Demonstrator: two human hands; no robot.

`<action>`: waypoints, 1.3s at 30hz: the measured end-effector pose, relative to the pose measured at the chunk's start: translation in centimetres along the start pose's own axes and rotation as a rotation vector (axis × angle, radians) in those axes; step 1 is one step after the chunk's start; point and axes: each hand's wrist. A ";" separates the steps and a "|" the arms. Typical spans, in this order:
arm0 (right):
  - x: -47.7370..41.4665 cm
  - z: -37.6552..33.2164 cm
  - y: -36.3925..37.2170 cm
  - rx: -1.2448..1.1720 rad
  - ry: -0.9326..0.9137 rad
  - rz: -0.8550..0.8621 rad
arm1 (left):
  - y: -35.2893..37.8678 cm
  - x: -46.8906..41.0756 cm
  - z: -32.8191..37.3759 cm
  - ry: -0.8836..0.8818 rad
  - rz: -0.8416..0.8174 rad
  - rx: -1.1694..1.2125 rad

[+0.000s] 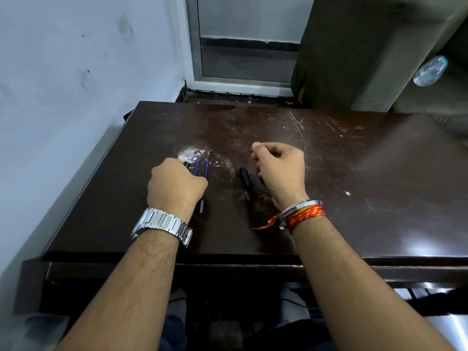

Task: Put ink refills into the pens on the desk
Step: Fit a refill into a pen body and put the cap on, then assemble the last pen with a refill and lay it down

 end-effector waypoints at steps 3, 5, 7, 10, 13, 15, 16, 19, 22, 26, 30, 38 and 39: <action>-0.1 -0.2 -0.2 0.018 -0.003 0.032 | 0.0 0.0 0.0 0.002 0.001 0.008; -0.1 -0.3 -0.3 0.038 0.005 0.056 | 0.1 0.1 0.0 0.004 0.007 0.015; -0.2 -0.5 -0.5 0.036 0.017 0.065 | 0.1 0.2 0.0 0.008 0.010 0.013; -0.5 -0.6 -1.2 0.020 0.022 0.098 | 0.2 0.1 0.1 0.011 0.006 0.014; -1.0 -0.7 -2.0 0.024 0.041 0.166 | 0.3 0.1 0.2 0.012 0.017 0.012; -1.3 -0.8 -2.5 0.038 0.063 0.195 | 0.3 0.2 0.3 0.022 0.048 0.013; -1.4 -0.8 -2.9 0.076 0.065 0.201 | 0.4 0.3 0.4 0.034 0.066 0.023; -1.7 -0.6 -3.8 0.298 0.033 0.196 | 0.6 0.5 0.8 0.119 0.085 0.093; -1.7 -0.5 -4.2 0.455 0.006 0.161 | 1.0 1.1 1.6 0.232 -0.014 0.239; -1.6 -0.4 -4.2 0.514 0.002 0.140 | 1.6 1.9 2.5 0.253 -0.137 0.472; -1.6 -0.1 -3.9 0.593 0.003 0.109 | 2.2 1.9 2.6 0.276 -0.221 0.543; -1.8 0.3 -4.0 0.788 0.057 0.049 | 2.8 1.8 2.5 0.333 -0.396 0.635; -1.8 0.3 -4.0 0.795 0.053 0.043 | 2.8 1.9 2.5 0.319 -0.414 0.653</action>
Point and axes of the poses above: each hand's wrist, its own x-axis away from the middle knuckle, its own y-axis out of the palm, z = x × y, and after that the axes turned 2 degrees about -x, right-handed
